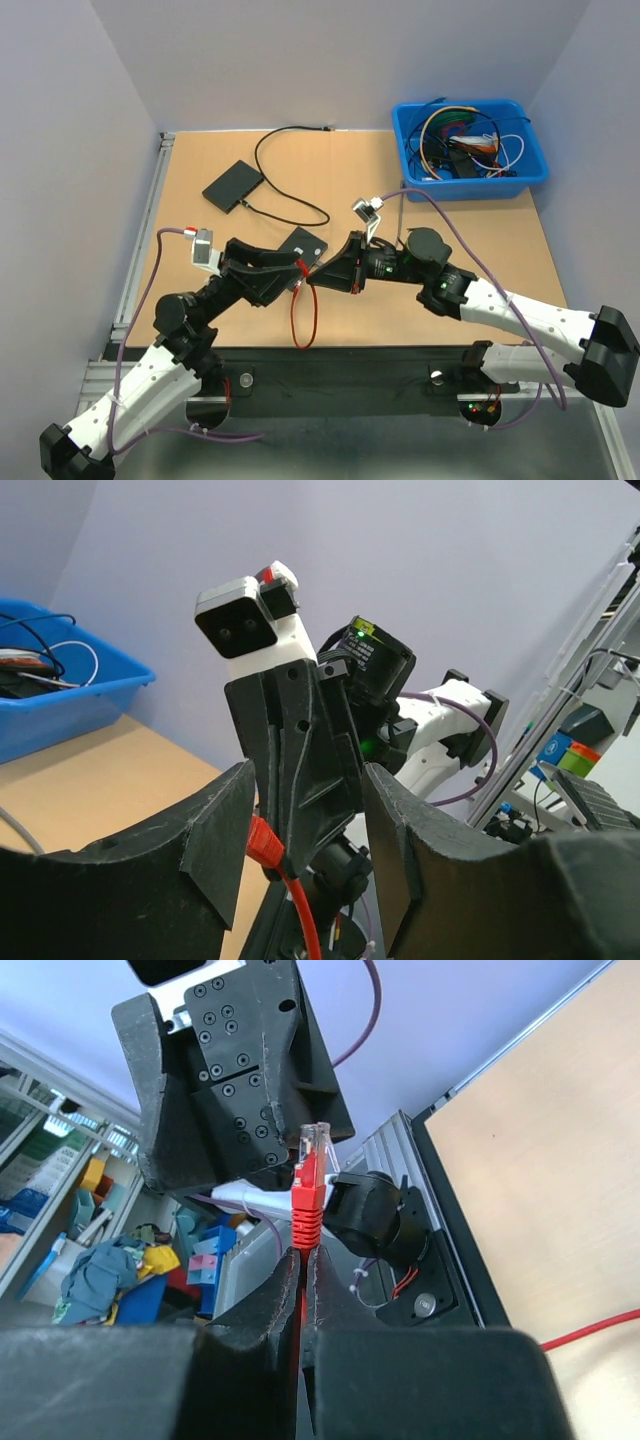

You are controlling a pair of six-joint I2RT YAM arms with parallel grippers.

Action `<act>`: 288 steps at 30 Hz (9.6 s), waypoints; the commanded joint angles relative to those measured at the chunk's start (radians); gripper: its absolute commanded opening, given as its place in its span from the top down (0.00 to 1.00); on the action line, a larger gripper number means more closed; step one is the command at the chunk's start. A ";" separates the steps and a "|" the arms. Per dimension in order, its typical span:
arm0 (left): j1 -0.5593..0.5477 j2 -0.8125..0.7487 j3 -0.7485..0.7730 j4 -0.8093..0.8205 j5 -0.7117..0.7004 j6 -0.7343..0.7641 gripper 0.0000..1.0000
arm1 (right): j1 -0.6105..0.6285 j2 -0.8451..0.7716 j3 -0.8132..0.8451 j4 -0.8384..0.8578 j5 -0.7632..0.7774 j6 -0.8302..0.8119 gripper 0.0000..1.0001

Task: Insert the plug into the switch port

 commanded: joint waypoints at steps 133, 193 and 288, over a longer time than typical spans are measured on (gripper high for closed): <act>-0.017 0.148 0.267 -0.639 -0.350 -0.012 1.00 | 0.310 0.308 0.445 -0.474 1.163 -0.495 0.75; 0.421 0.706 0.074 -0.221 -0.198 0.238 0.01 | 0.242 0.417 0.040 -0.425 0.950 -0.301 1.00; 0.149 1.262 0.052 0.158 -0.305 0.266 0.59 | 0.090 0.831 0.626 -0.619 0.858 -0.575 0.99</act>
